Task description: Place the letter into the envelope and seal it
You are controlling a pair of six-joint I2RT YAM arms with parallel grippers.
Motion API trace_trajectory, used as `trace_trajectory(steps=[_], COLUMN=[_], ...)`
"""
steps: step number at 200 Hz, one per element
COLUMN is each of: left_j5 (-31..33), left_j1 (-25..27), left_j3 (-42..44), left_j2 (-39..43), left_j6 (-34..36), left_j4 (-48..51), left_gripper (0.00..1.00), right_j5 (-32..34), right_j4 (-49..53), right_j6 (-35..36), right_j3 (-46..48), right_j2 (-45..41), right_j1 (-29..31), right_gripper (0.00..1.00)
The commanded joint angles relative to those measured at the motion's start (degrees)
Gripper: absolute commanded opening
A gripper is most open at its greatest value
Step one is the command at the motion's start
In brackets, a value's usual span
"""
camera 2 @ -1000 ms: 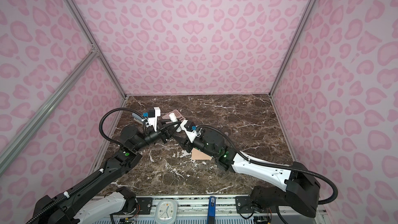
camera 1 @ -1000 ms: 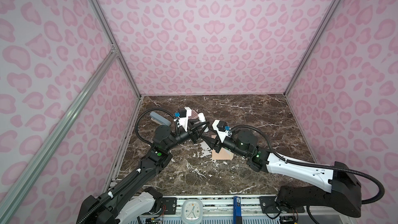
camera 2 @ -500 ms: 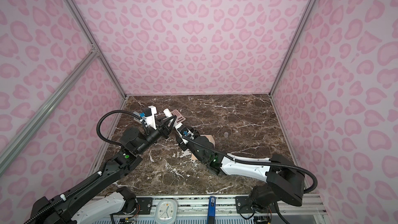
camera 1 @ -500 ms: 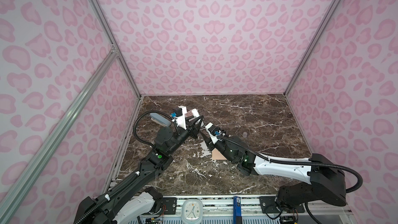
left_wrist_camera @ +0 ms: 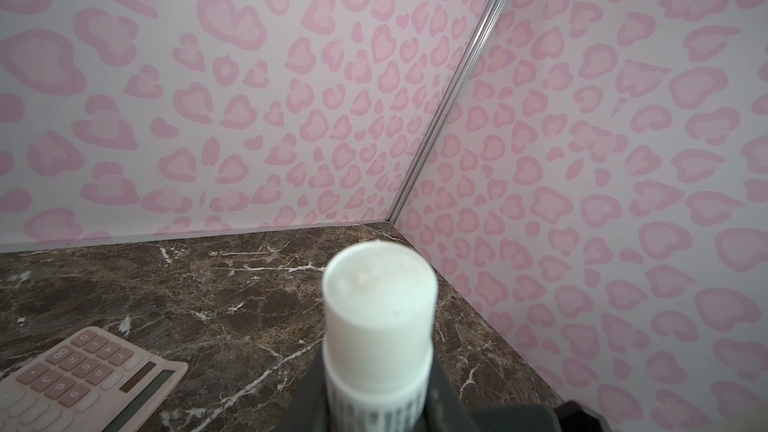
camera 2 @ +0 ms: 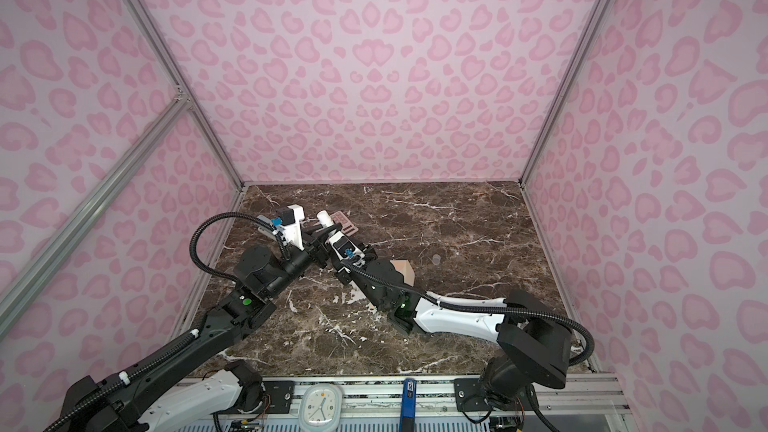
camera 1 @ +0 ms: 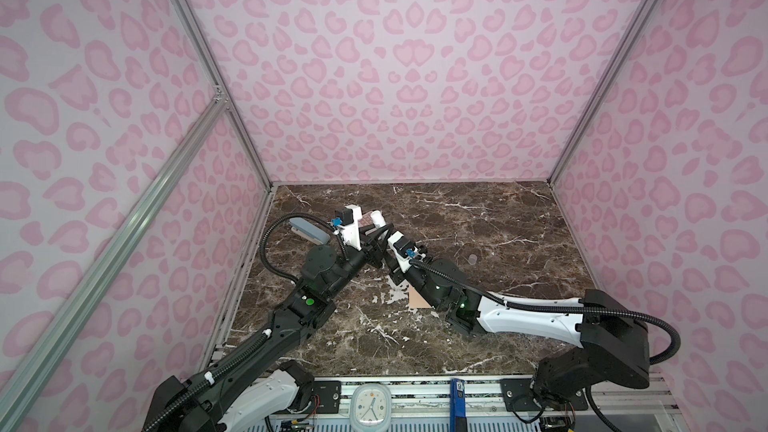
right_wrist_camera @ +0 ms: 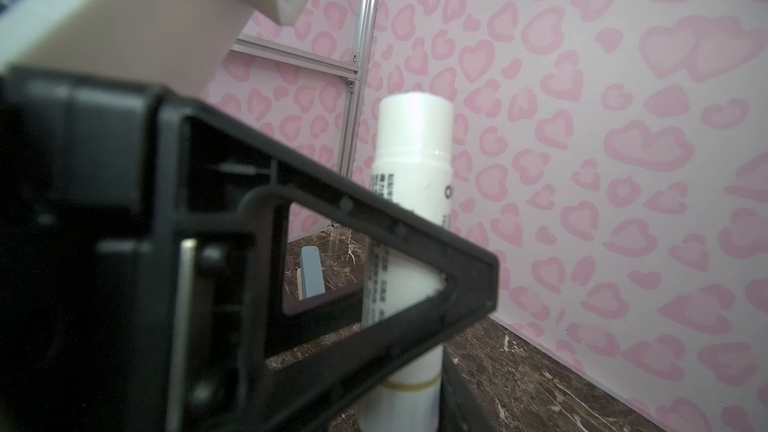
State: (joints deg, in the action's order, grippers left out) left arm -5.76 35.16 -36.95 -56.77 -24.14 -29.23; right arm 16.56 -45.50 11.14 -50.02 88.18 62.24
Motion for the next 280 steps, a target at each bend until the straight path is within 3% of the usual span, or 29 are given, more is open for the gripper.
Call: trace_trajectory(steps=[1, 84, 124, 139, 158, 170, 224, 280], left_j5=[0.0, -3.17, -13.67, -14.5, -14.04, -13.67, -13.85, -13.75], left_j1=[0.02, -0.3, -4.05, -4.38, -4.38, -4.4, -4.34, -3.61], left_j3=[-0.03, 0.38, 0.95, 1.0, 1.08, 1.09, -0.07, -0.29], left_j2=[-0.17, -0.73, -0.72, -0.82, -0.64, -0.71, -2.24, -2.82], left_j6=[-0.24, -1.33, -2.53, -2.17, -2.21, -2.57, -4.28, -5.21], left_j4=[-1.95, -1.44, -2.0, -1.35, -1.6, -2.59, -5.38, -7.24], left_gripper=[0.04, 0.04, 0.04, 0.04, 0.04, 0.04, 0.04, 0.04], right_j5=[1.02, -0.64, -10.01, -11.94, -10.76, -9.84, -5.82, 0.5], right_j4=[-1.76, 1.57, 10.01, 12.82, 15.81, 16.0, 14.42, 9.6], right_j6=[0.63, 0.23, -2.73, -3.24, -3.97, -4.25, -4.62, -5.56], right_j3=[-0.56, -0.6, -0.36, -0.32, -0.01, 0.51, -0.19, -1.48], right_j2=[0.59, -1.86, -7.53, -9.34, -10.84, -11.1, -8.8, -4.49], right_j1=[0.08, 0.08, -0.36, -0.28, -0.34, -0.3, -0.33, -0.62], right_gripper=[0.36, 0.08, 0.05, 0.11, 0.32, 0.38, 0.45, 0.47])
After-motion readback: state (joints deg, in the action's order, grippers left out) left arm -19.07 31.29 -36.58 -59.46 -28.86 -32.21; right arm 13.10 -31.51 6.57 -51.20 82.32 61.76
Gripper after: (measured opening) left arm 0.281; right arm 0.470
